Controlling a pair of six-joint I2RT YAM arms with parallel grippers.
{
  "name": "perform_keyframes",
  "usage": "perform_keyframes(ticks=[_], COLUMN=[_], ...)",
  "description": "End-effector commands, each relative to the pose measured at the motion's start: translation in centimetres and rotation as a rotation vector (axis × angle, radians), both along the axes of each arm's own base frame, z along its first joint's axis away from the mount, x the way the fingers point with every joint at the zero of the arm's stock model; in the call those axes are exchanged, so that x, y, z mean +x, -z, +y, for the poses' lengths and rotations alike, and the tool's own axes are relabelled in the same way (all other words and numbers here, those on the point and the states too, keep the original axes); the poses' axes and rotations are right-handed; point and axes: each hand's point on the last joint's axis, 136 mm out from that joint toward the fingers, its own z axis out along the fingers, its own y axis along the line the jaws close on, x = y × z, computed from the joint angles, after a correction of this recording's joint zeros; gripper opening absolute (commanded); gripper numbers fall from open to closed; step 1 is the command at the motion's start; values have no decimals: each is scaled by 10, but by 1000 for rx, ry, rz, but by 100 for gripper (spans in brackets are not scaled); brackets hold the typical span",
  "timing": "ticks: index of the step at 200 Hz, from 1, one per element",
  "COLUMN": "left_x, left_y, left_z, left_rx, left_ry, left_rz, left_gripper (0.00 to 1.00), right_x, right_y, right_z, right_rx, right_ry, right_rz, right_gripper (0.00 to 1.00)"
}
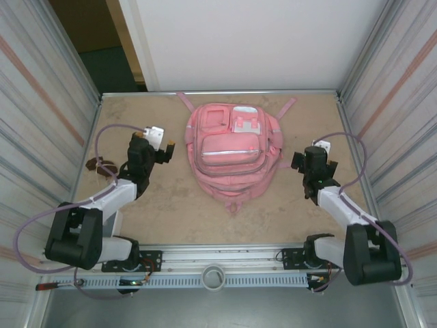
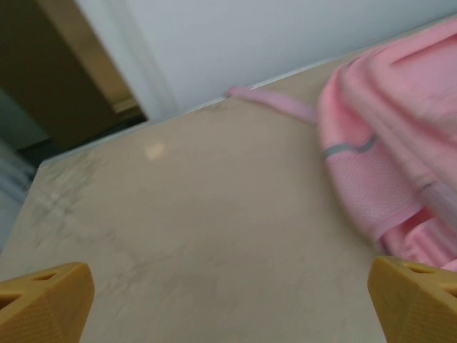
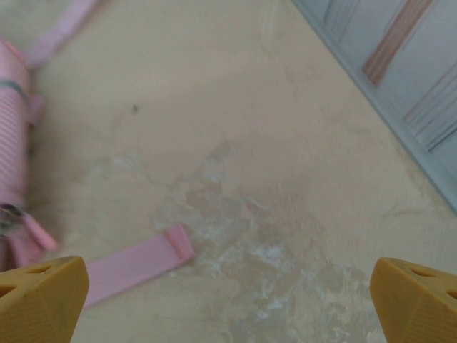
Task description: Pack books, pencil case, and school supplies into a backpack
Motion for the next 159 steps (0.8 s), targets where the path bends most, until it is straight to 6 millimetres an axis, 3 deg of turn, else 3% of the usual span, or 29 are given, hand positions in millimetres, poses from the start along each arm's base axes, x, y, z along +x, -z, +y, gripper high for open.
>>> perform_keyframes(ticks=[1,28,71,127,159], left_x=[5,8,-6,-33,-37], left_y=[-4,9,9,13,27], left_z=[25,37,42,61,76], left_rx=[11,-10,-28,-84,-251], left_ry=[-93,-119,-107,-162,-183], left_rz=[-74,-33,-31,-45,-38], left_gripper=[99,99,99,99,99], right_x=[20,30,32,31,33], right_y=[-4,10,5,-1,-4], right_z=[-4,1,1,4,5], right_rx=[-12,5,19,33,34], right_ry=[-9,-52,-88,-124,-136], right_rz=[-102,-69,-127,-181,-224], right_gripper=[99,99,99,99,99])
